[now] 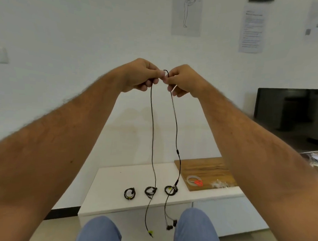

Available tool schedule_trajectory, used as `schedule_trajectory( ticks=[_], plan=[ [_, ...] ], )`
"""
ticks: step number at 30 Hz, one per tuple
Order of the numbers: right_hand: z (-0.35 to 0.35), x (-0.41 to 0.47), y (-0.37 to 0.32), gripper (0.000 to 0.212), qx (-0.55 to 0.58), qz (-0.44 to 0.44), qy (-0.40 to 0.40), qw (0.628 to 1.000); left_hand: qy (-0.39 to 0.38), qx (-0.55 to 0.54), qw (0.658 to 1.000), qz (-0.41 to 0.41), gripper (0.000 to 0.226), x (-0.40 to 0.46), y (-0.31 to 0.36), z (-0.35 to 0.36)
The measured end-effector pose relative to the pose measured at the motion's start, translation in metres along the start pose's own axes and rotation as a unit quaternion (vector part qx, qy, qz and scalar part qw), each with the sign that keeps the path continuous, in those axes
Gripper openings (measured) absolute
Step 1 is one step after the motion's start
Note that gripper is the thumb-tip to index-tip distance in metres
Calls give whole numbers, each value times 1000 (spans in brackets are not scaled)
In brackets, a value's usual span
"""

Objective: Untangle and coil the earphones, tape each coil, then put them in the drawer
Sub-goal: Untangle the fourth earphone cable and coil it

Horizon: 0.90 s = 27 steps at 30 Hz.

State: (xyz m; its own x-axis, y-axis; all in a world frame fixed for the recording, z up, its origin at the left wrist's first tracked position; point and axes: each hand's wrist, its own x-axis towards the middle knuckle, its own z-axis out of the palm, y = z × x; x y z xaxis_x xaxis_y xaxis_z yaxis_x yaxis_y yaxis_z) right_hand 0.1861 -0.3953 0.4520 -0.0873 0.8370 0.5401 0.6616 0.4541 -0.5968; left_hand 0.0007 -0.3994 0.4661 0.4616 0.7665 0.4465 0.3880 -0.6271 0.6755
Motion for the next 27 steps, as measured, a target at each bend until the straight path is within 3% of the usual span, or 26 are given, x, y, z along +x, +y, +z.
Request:
schedule_trajectory(
  ticks=[3, 6, 10, 14, 17, 20, 27],
  plan=[
    [0, -2, -6, 18, -45, -44, -15, 998, 23, 53, 998, -3, 24, 1, -1, 0],
    [-5, -5, -10, 11, 16, -60, -91, 994, 30, 73, 997, 3, 24, 1, -2, 1],
    [-17, -9, 4, 6, 165, -28, -162, 973, 0, 0, 999, -47, 26, -3, -17, -4],
    [-31, -11, 32, 9, 153, -1, -150, 977, -53, -69, 992, -94, 27, -12, -40, -15],
    [-42, -12, 61, 15, 97, 34, -99, 990, -70, -23, 990, -122, 27, -20, -55, -25],
    [-49, -11, 92, 9, -43, 57, -25, 997, -99, 36, 982, -158, 24, -27, -69, -36],
    [-62, -18, 153, 14, -292, 146, 55, 944, -117, 70, 971, -196, 24, -35, -81, -56]
  ],
)
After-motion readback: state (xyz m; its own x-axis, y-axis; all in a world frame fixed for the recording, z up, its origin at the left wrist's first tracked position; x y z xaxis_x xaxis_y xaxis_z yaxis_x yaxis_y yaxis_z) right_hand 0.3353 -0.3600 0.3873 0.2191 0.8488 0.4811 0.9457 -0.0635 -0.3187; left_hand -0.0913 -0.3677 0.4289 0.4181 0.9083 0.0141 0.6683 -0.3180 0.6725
